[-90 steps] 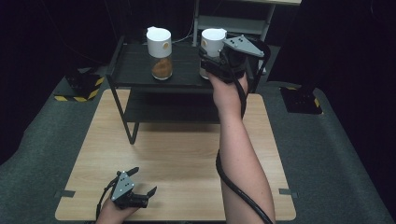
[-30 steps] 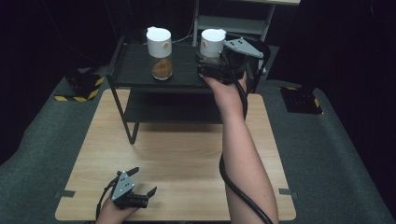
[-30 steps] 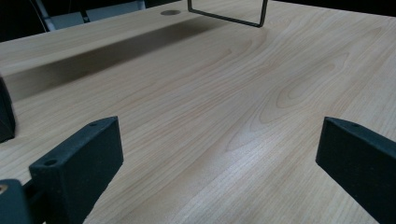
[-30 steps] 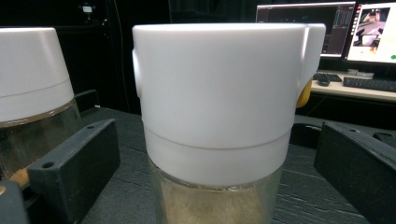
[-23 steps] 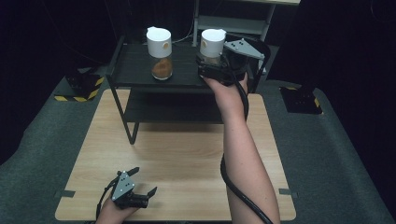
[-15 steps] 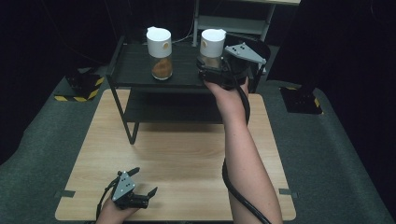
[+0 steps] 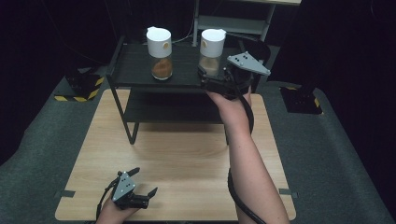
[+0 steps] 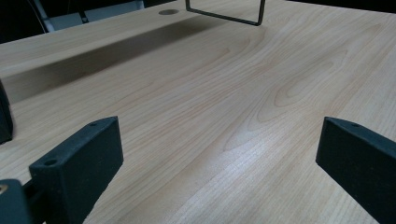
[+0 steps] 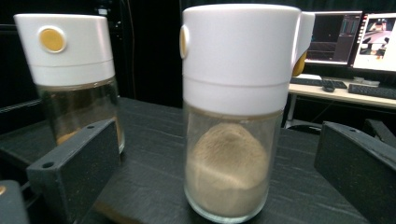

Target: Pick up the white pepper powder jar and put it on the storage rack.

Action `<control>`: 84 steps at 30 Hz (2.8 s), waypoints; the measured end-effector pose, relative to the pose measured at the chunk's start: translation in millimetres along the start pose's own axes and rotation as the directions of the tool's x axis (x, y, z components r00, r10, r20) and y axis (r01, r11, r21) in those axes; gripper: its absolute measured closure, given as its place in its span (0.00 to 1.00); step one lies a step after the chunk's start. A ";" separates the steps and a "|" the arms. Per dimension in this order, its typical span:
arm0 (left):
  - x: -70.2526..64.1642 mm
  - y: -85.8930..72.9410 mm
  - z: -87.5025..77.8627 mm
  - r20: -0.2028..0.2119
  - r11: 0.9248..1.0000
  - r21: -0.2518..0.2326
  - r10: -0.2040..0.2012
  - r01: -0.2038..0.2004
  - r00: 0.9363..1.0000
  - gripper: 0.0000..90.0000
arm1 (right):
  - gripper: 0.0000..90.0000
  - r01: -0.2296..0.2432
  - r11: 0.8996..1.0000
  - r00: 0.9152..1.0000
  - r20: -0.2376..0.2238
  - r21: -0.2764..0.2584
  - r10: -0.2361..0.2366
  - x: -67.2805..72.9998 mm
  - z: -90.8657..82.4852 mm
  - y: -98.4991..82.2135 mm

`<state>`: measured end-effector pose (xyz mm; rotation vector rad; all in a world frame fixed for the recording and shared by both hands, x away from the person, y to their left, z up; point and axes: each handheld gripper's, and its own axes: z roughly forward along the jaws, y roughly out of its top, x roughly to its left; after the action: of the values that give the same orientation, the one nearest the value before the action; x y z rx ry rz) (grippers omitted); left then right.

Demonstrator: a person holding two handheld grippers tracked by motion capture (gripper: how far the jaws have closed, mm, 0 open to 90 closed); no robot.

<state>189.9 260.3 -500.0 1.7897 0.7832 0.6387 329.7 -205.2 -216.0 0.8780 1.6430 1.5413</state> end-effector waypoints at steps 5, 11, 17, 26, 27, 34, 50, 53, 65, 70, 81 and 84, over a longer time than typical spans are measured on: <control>-1.2 1.0 0.7 -0.001 1.000 0.005 0.012 -0.012 1.000 0.01 | 0.00 0.016 1.000 1.000 -0.006 -0.001 -0.016 3.2 -8.2 -6.5; -0.8 1.0 0.6 0.002 1.000 0.005 0.012 -0.012 1.000 0.01 | 0.00 0.023 1.000 1.000 -0.015 -0.001 -0.023 3.4 -20.1 -19.9; -1.0 1.3 1.0 0.004 1.000 0.007 0.014 -0.014 1.000 0.01 | 0.00 0.053 0.999 0.998 -0.022 0.005 -0.053 4.4 -31.5 -38.2; 1.7 -2.3 -1.0 0.013 1.000 -0.013 0.009 -0.009 1.000 0.01 | 0.00 0.098 0.994 0.994 -0.051 0.041 -0.096 6.2 -51.7 -73.6; 2.3 -3.1 -1.3 0.017 1.000 -0.017 0.007 -0.006 1.000 0.01 | 0.00 0.104 0.994 0.993 -0.053 0.046 -0.101 6.5 -54.1 -77.3; 2.2 -1.0 0.0 0.019 1.000 -0.007 0.013 -0.013 1.000 0.01 | 0.00 0.081 0.995 0.995 -0.061 0.065 -0.077 5.8 -71.8 -109.4; -2.5 0.6 0.1 0.025 0.999 0.001 0.050 -0.050 0.998 0.01 | 0.00 0.092 0.980 0.995 -0.046 0.178 -0.086 9.4 -97.6 -173.4; -3.2 0.1 -0.4 0.026 0.999 -0.001 0.052 -0.052 0.998 0.01 | 0.00 0.095 0.975 0.995 -0.046 0.202 -0.087 11.8 -100.9 -186.1; -1.9 -1.0 -1.4 0.033 0.999 -0.007 0.051 -0.050 0.998 0.01 | 0.00 0.088 0.942 0.996 -0.047 0.323 -0.077 15.0 -111.1 -225.3; -4.6 -0.2 -1.2 0.028 0.998 -0.001 0.065 -0.065 0.997 0.01 | 0.00 0.073 0.925 0.997 -0.039 0.372 -0.063 14.7 -115.5 -240.9; -6.1 -0.7 -1.9 0.025 0.997 -0.004 0.076 -0.076 0.997 0.01 | 0.01 0.062 0.912 0.998 0.000 0.406 -0.068 13.1 -132.1 -258.6; -8.2 -0.9 -2.4 0.019 0.996 -0.004 0.084 -0.084 0.996 0.01 | 0.01 0.044 0.919 0.998 0.018 0.392 -0.056 12.3 -135.8 -260.8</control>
<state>182.7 255.7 -500.5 1.8316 0.6962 0.6765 204.8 -280.1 -471.7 1.0490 1.9744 1.1742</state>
